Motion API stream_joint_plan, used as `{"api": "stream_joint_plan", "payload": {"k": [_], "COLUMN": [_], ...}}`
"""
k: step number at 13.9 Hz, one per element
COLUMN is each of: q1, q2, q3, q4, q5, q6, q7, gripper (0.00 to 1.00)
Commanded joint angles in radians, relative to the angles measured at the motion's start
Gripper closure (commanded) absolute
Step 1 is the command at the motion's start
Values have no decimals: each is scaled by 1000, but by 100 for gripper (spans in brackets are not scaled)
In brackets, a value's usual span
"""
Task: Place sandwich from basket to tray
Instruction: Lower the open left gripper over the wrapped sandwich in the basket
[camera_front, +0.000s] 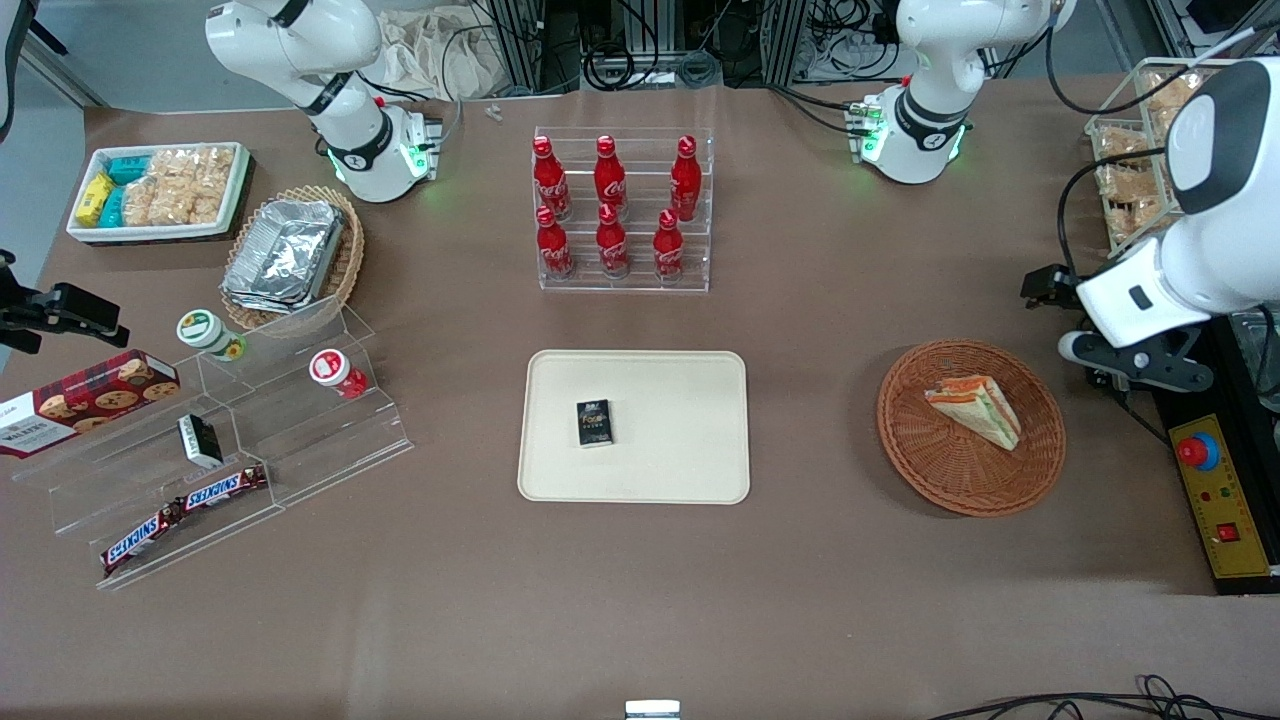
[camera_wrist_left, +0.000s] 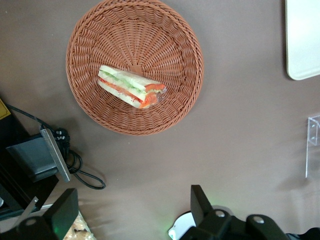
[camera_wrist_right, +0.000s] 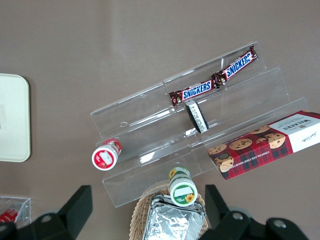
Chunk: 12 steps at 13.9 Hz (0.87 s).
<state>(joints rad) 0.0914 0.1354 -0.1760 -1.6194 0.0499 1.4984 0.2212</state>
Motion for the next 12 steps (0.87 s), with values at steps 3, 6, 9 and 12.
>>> {"api": "stream_joint_plan", "payload": {"k": [3, 6, 9, 12], "q1": [-1, -9, -2, 5], "q2": [58, 85, 23, -23], "q3": [-7, -10, -8, 0], "q4": [47, 32, -150, -313], "q5": [-11, -16, -18, -18], "q6": [-27, -9, 167, 351], "q7": [-95, -343, -558, -745], "gripper": [0, 0, 0, 0]}}
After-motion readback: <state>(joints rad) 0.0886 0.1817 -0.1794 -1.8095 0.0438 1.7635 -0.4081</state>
